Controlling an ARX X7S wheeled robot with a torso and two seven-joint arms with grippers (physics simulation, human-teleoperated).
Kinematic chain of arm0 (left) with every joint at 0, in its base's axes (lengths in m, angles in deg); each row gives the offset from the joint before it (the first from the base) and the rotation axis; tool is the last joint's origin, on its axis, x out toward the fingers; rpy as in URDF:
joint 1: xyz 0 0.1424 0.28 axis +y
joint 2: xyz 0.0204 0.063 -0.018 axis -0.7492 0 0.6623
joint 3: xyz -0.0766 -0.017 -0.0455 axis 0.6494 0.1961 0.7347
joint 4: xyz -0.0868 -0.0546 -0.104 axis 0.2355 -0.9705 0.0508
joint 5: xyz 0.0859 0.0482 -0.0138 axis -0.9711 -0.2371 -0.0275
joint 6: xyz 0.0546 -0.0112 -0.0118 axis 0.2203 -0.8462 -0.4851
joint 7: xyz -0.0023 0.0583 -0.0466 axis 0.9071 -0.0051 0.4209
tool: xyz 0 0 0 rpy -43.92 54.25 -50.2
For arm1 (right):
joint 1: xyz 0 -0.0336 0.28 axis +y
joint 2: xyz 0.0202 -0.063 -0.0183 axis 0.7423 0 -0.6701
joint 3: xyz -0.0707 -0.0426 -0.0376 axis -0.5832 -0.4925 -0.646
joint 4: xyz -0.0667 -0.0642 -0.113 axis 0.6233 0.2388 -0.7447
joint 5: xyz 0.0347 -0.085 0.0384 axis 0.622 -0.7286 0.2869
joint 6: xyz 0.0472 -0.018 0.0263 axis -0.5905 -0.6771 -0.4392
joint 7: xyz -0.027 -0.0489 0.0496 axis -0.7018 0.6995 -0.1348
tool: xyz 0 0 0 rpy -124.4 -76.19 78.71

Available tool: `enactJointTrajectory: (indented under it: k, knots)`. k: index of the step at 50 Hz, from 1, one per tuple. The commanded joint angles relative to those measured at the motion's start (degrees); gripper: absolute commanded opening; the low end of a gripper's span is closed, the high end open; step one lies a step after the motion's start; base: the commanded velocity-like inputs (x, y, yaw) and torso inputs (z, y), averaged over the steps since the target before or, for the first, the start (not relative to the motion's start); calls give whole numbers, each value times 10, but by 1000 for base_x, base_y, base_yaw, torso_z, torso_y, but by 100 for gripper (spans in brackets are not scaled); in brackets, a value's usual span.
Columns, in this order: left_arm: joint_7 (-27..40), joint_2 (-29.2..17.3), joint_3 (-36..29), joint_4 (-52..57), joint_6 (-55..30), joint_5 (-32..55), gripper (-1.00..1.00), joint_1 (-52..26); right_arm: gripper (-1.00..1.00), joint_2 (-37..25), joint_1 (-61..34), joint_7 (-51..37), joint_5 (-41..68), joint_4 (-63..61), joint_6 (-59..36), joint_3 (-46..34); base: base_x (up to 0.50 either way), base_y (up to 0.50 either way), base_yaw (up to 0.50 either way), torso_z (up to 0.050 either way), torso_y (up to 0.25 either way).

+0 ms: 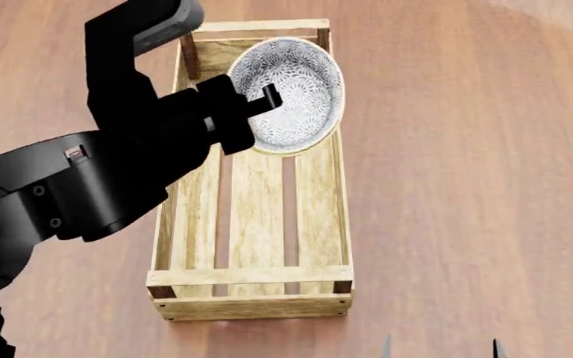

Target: Stack the right bowl on the left bowl and place them in the tray.

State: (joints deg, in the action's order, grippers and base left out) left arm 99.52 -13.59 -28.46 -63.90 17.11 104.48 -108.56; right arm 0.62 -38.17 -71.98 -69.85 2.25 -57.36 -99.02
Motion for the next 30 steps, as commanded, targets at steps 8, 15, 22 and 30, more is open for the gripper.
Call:
enactJointTrajectory:
  k: [8,15,22,30]
  knots:
    - [0,9,-27,-28,39,41,-100,13,100,10,2,11,-10,2,5,10,0,0,0,0,1]
    - [-5,6,-44,-37,48,42,-100,18,100,9,4,10,-10,0,3,10,0,0,0,0,0]
    - [-16,5,-63,-47,58,39,-100,28,100,10,4,10,-11,6,8,9,0,0,0,1,1]
    - [-16,3,-82,-52,66,35,-100,28,100,8,6,9,-11,5,9,10,0,0,0,0,1]
